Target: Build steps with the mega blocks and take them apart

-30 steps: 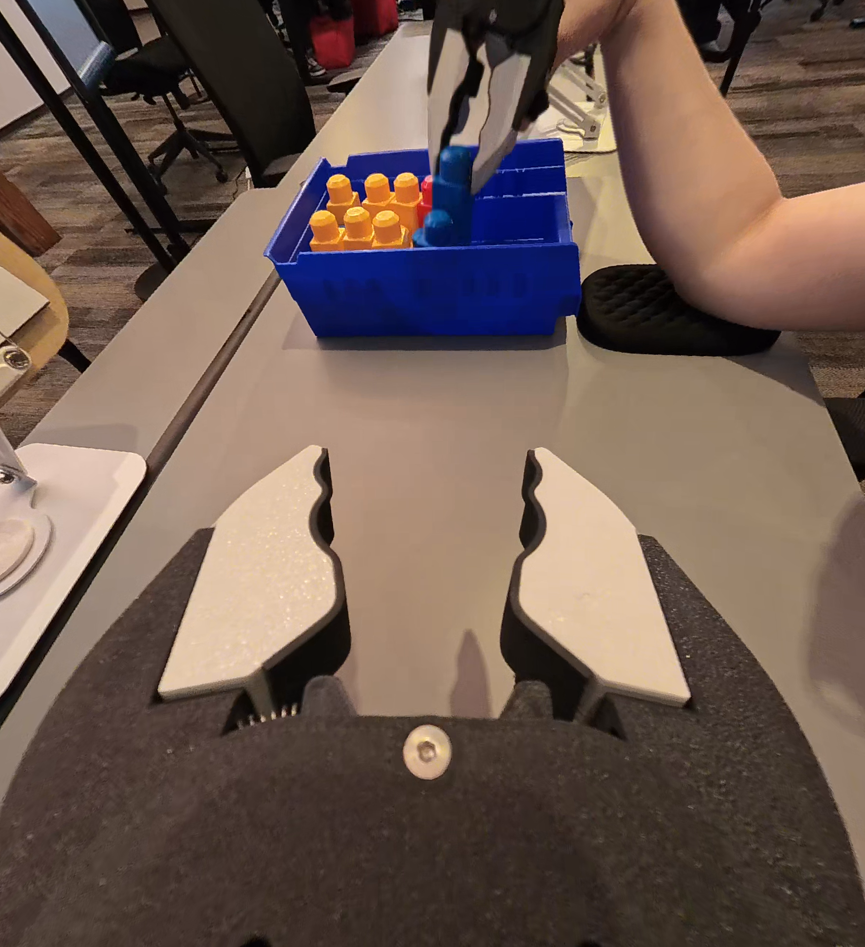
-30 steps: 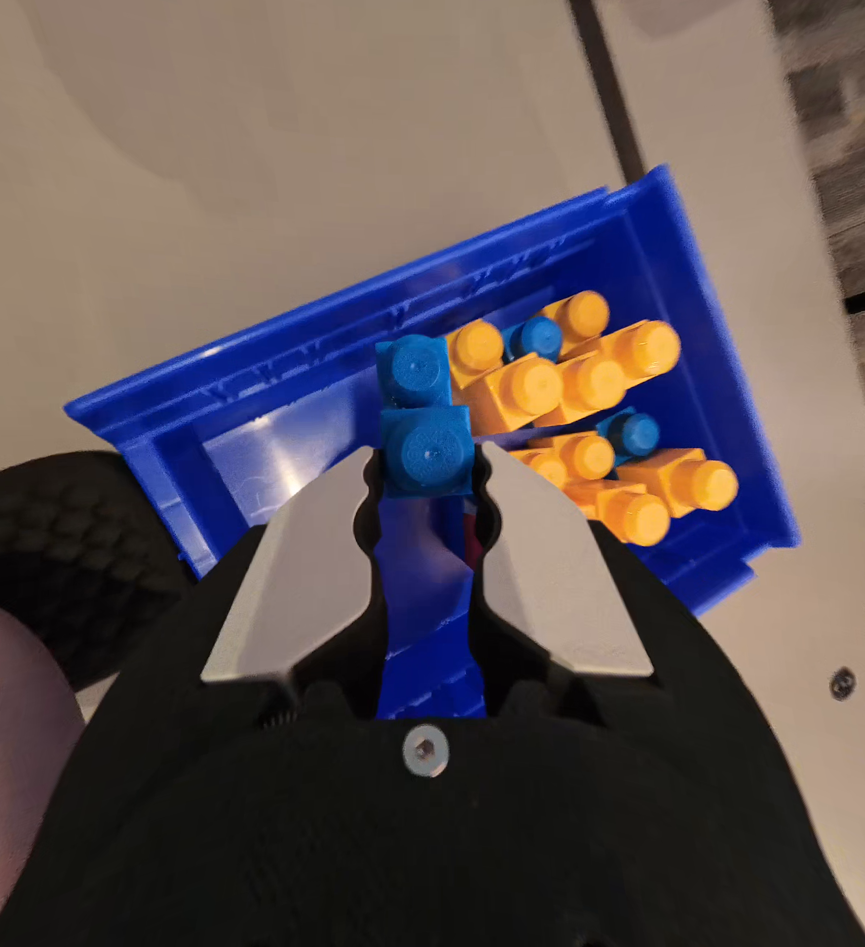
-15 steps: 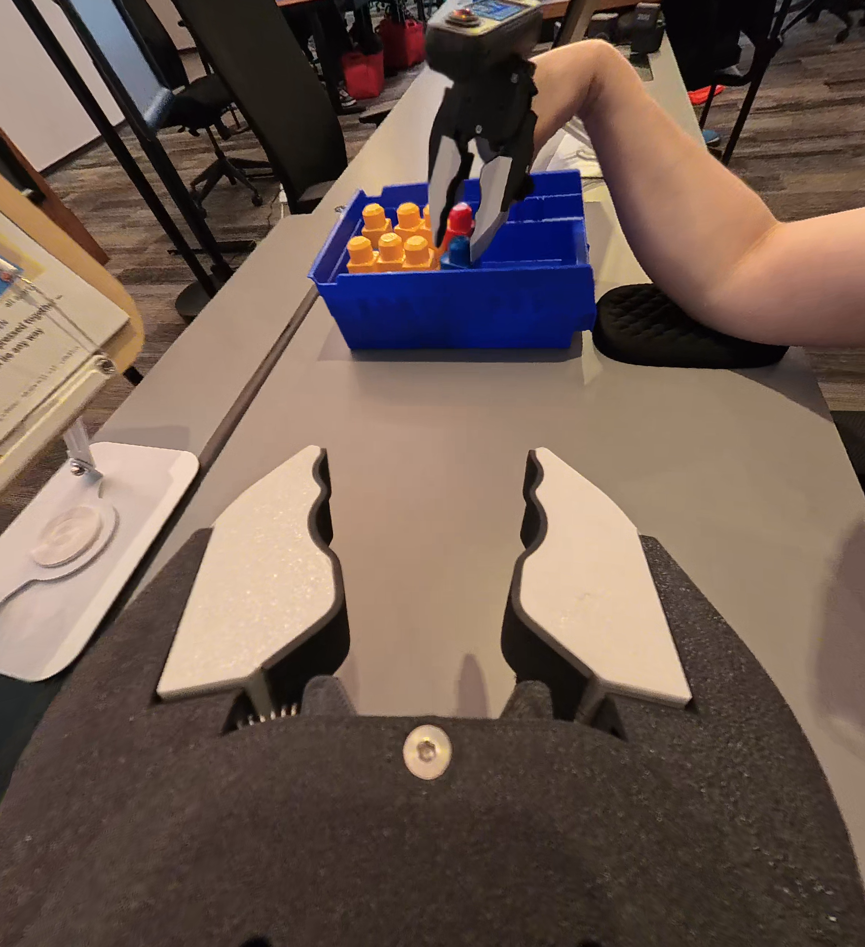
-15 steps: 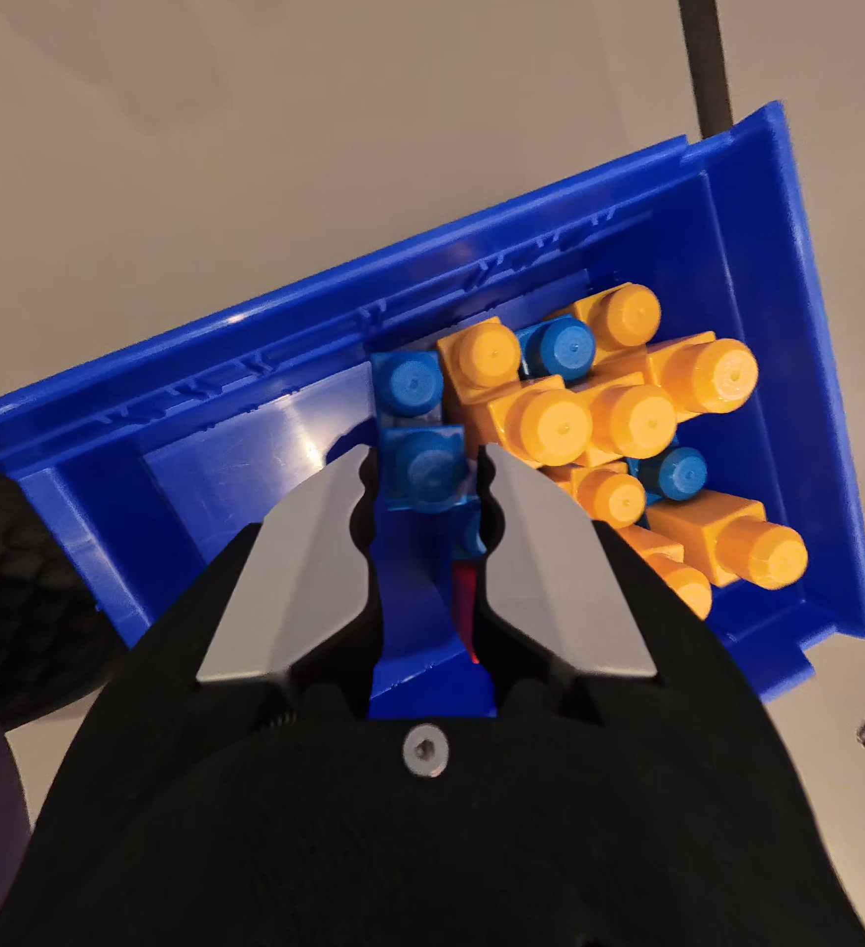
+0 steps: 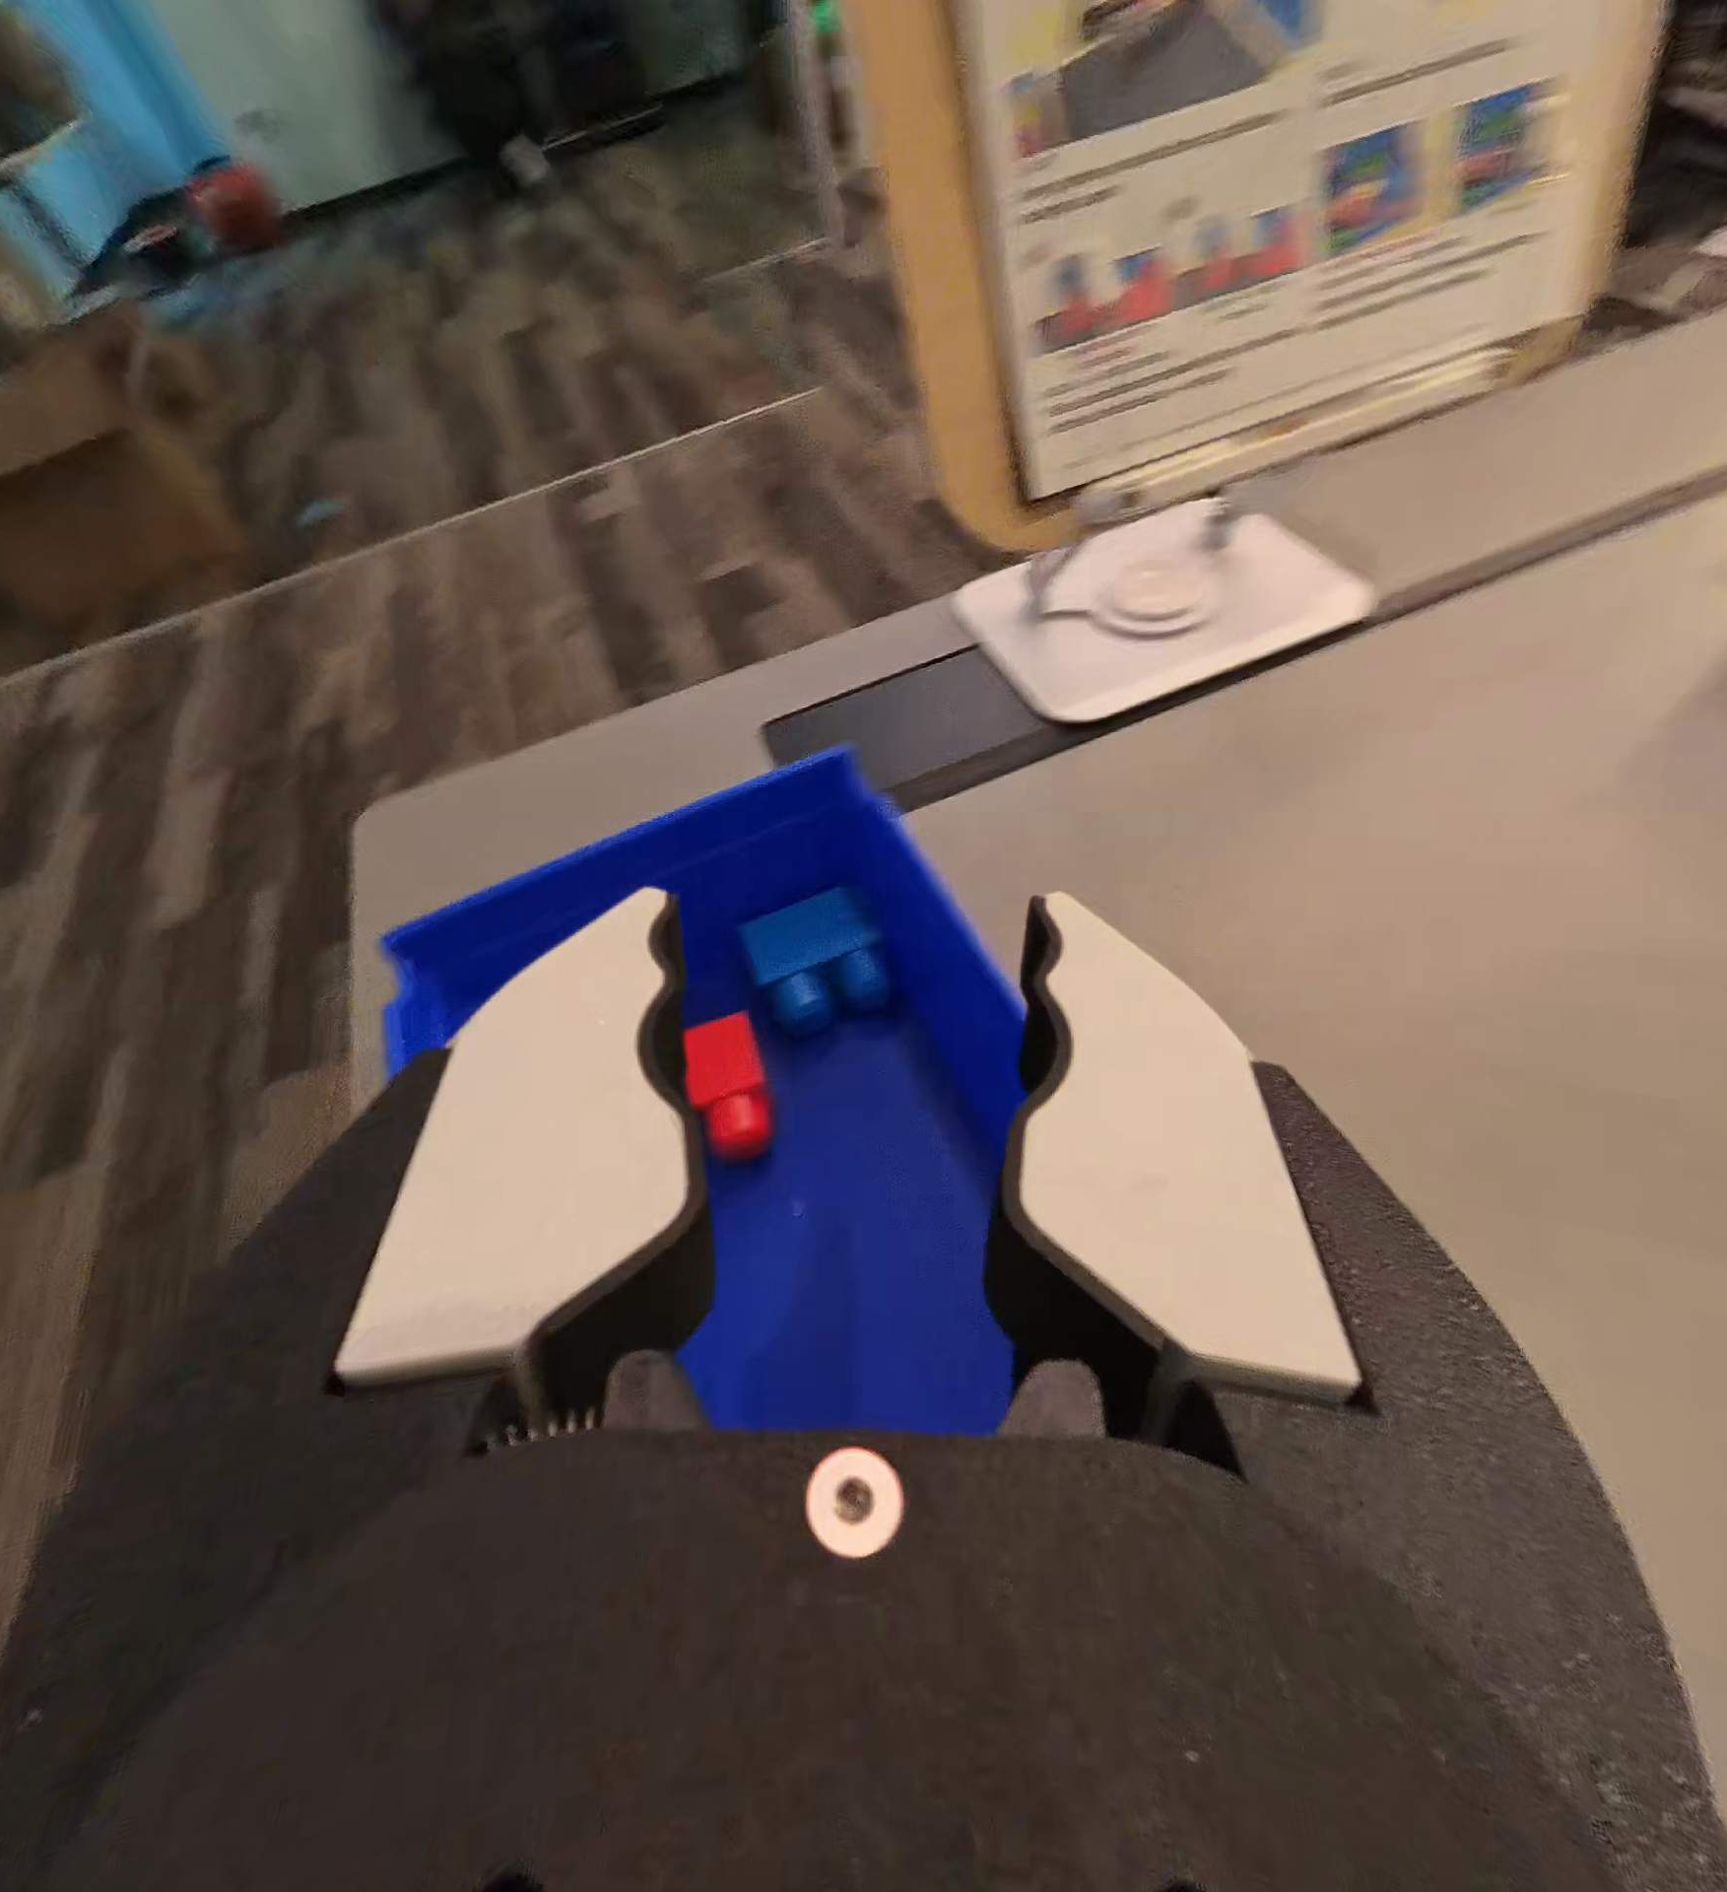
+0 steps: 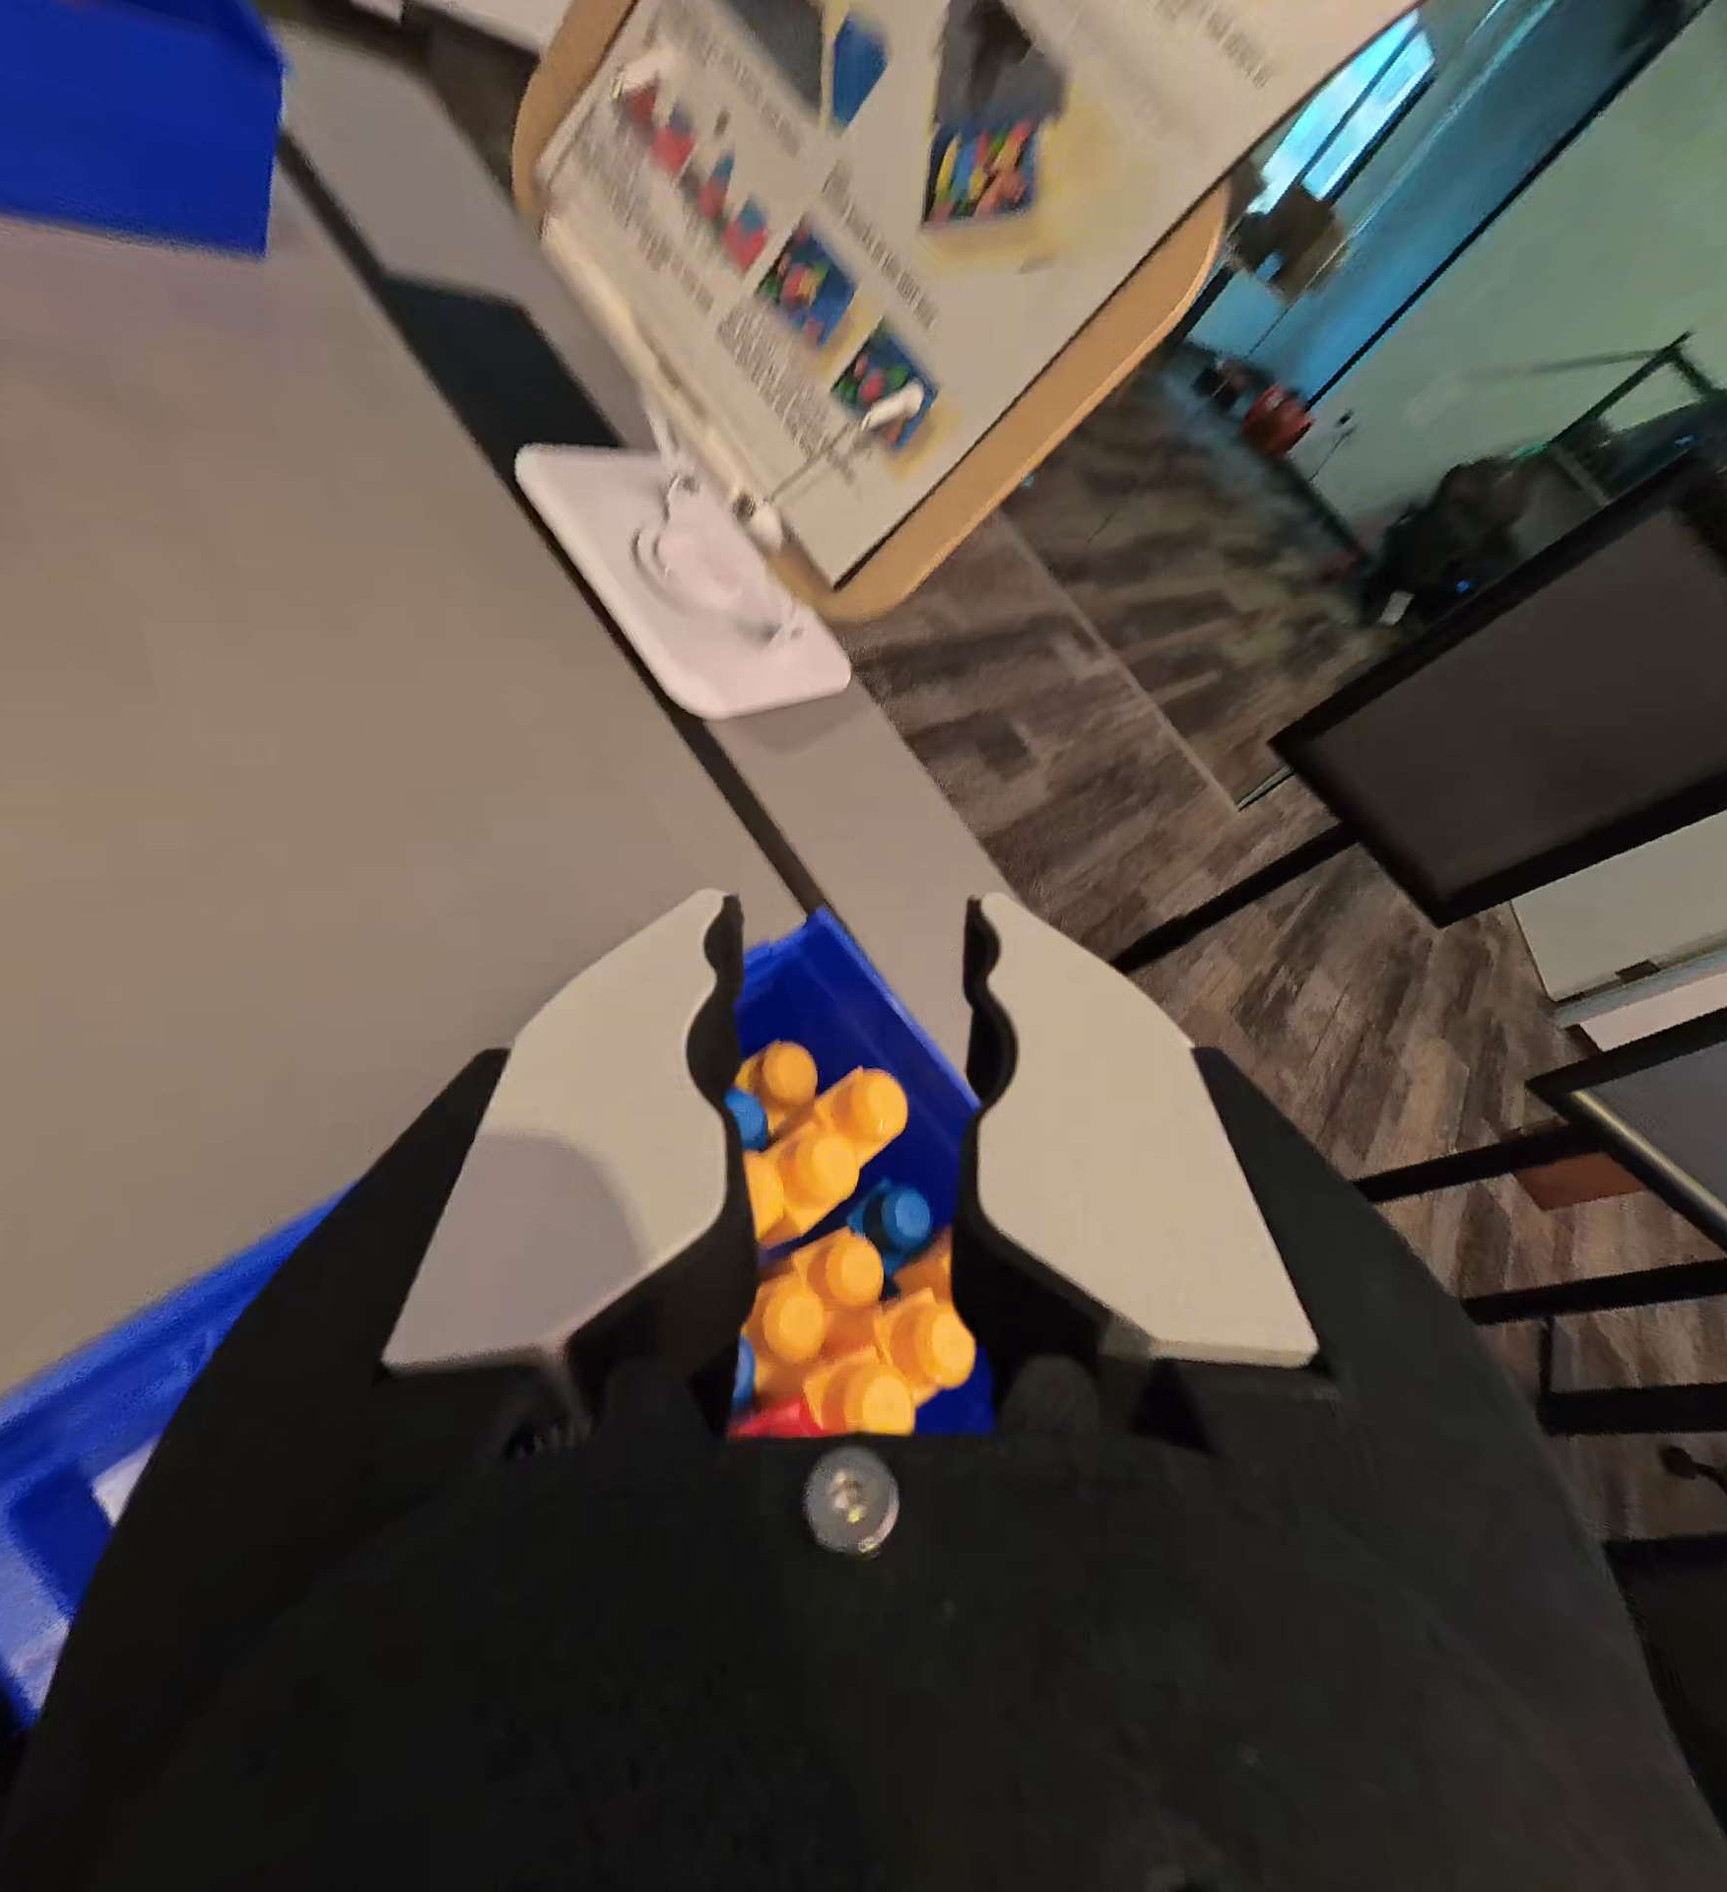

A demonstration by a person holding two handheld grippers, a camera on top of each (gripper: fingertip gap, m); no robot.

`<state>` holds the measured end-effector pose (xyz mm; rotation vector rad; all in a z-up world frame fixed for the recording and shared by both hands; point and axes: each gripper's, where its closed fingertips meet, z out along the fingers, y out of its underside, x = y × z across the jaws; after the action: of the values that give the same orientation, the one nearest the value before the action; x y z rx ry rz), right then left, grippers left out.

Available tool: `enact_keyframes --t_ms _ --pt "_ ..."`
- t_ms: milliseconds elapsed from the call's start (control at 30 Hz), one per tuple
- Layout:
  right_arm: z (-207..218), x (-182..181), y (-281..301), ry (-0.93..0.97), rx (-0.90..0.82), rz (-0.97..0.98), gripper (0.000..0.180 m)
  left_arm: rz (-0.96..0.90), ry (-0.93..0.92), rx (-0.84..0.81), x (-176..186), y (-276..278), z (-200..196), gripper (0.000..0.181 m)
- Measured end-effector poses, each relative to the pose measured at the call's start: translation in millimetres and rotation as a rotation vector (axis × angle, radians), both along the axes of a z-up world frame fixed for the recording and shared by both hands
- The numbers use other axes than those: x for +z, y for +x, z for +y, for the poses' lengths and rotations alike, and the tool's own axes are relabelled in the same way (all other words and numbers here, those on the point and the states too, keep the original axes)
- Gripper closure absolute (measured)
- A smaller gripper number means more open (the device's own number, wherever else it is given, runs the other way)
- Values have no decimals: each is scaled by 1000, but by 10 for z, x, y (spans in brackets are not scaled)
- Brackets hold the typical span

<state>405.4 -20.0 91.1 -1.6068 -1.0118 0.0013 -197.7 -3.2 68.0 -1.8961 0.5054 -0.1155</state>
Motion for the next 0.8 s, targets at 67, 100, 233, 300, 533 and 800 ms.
enact_keyframes --t_ms 67,100,233,300,533,800 --pt "-6 161 -91 44 0 67 137 -35 -51 96 -198 -282 134 121" --pt "-12 237 -136 66 -1 99 138 -47 -91 139 -330 -397 199 122" --pt "-62 469 -343 132 9 193 138 -2 -300 259 -998 -673 400 118" --pt "-103 521 -463 147 32 210 138 67 -386 313 -1287 -766 460 114" --pt "-131 487 -681 139 72 192 138 69 -565 283 -1777 -600 524 132" --pt "-84 367 -746 98 93 161 137 47 -636 263 -2046 -558 568 131"
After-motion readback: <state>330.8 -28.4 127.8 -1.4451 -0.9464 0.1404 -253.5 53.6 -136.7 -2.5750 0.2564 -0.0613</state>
